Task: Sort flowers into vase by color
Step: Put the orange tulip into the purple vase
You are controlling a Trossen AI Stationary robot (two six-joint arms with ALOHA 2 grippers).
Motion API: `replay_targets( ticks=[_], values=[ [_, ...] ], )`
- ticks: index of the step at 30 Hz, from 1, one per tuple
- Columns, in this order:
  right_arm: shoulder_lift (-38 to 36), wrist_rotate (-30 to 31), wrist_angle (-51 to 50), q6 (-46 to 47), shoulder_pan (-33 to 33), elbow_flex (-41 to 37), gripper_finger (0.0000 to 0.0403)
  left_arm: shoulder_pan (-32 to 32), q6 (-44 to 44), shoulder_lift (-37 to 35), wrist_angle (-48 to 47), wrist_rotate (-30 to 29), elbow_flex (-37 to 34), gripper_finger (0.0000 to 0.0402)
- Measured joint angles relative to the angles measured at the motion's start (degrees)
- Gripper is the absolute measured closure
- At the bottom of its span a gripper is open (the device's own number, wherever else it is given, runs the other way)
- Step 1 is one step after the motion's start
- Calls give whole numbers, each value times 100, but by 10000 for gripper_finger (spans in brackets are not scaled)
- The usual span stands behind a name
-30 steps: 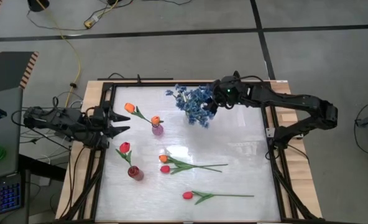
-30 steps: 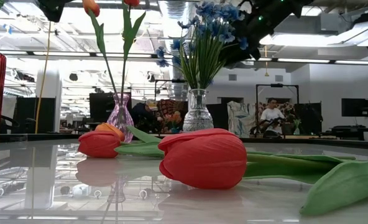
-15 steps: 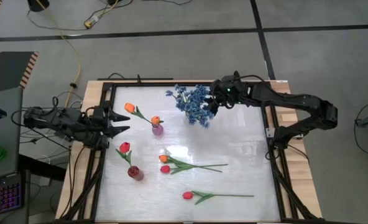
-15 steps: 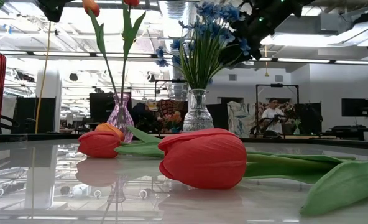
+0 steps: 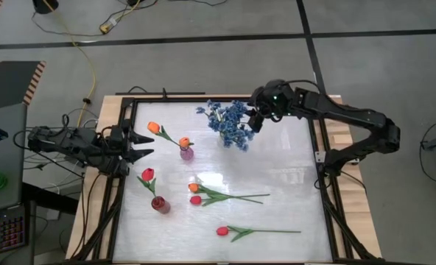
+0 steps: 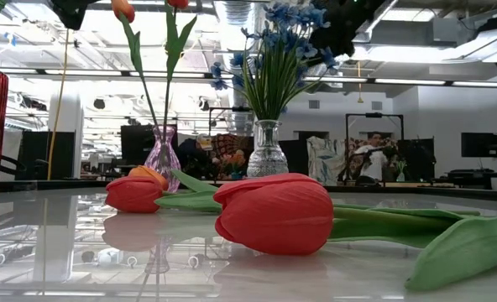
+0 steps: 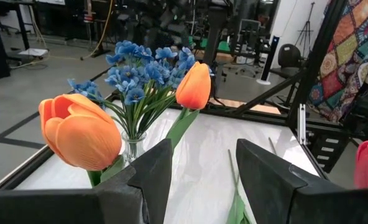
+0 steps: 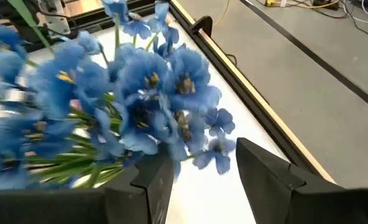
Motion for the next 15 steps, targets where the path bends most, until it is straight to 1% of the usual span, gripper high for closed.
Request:
replay_targets(
  ticks=[3,8,12,15],
  values=[
    [-7,44,-656,-2,53,374,202,2,0,0,0,0,0,235],
    [-98,513,-1552,-18,403,867,202,0,-2,0,0,0,0,235],
    [-259,611,-1709,35,945,913,202,1,-1,0,0,0,0,235],
    [-335,610,-1689,291,1475,913,202,1,0,-2,0,1,0,235]
  ],
)
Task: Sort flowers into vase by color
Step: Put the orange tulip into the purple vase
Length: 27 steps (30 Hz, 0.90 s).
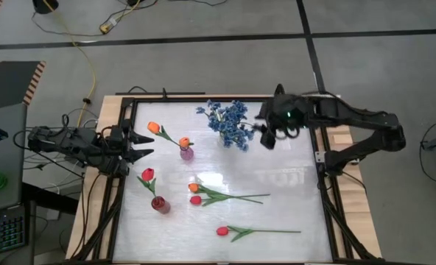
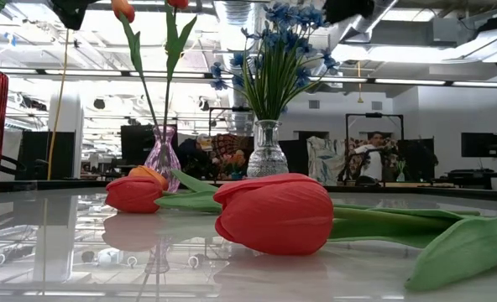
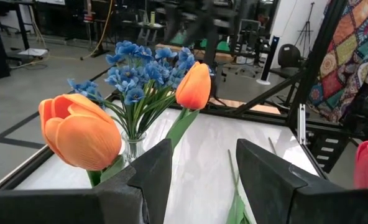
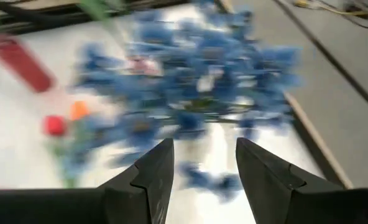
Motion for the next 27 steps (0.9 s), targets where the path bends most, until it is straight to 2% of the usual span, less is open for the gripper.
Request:
replay_targets(
  ticks=[7,14,21,27],
  values=[
    [209,0,92,394,1285,-120,202,0,-2,0,0,54,0,235],
    [916,185,308,570,2227,-127,202,-1,-2,0,0,52,0,235],
    [1788,279,478,571,2725,-129,202,1,-55,0,0,97,0,235],
    [2574,279,575,567,2758,-129,202,-1,-111,2,-2,251,0,235]
  ],
)
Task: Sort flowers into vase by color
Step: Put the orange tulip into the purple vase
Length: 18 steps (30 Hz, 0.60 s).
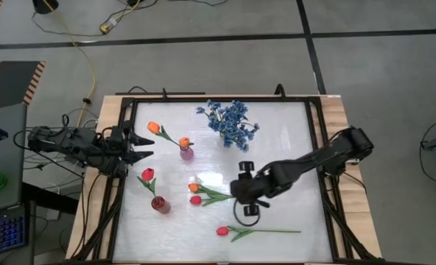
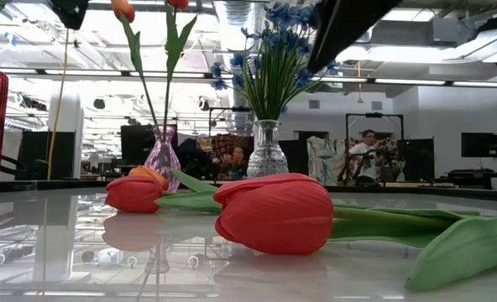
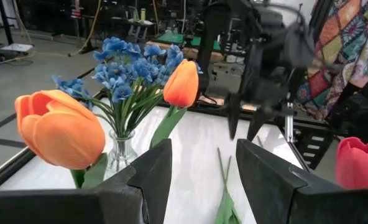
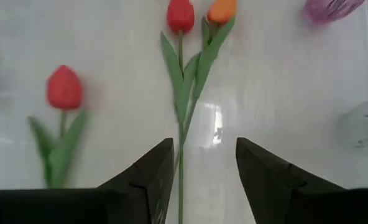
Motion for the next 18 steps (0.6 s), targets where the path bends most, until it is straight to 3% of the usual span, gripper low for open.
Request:
replay_targets(
  ticks=[11,18],
  values=[
    [1202,-229,670,0,-596,0,202,2,0,4,-17,2,0,235],
    [1424,-310,1206,2,-761,0,202,0,0,4,-33,2,0,235]
  ],
)
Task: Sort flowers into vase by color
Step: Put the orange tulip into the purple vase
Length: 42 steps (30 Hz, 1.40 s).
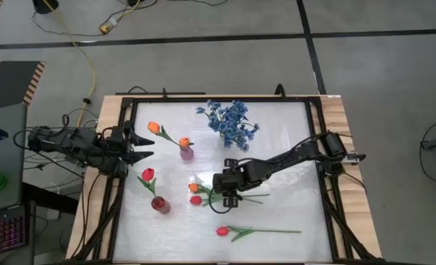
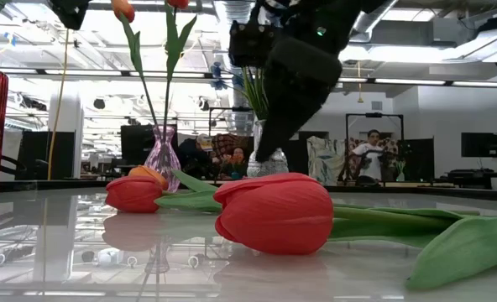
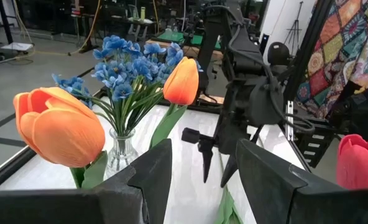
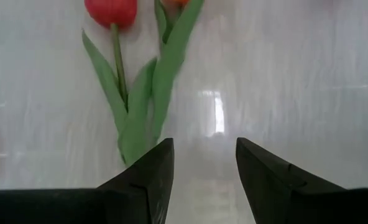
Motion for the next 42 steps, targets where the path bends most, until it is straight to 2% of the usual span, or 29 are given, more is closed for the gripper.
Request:
replay_targets(
  ticks=[7,22,34,38,42],
  values=[
    [7,-1,434,91,-16,2,202,1,2,0,-3,2,0,235],
    [546,-107,1029,104,56,17,202,1,2,6,-9,5,0,235],
    [820,-129,963,104,-64,15,204,1,3,50,-8,7,0,235],
    [822,-148,933,106,-64,15,224,0,4,50,-9,7,-2,235],
    [822,-163,924,106,-60,15,265,0,4,50,-8,7,0,235]
  ],
)
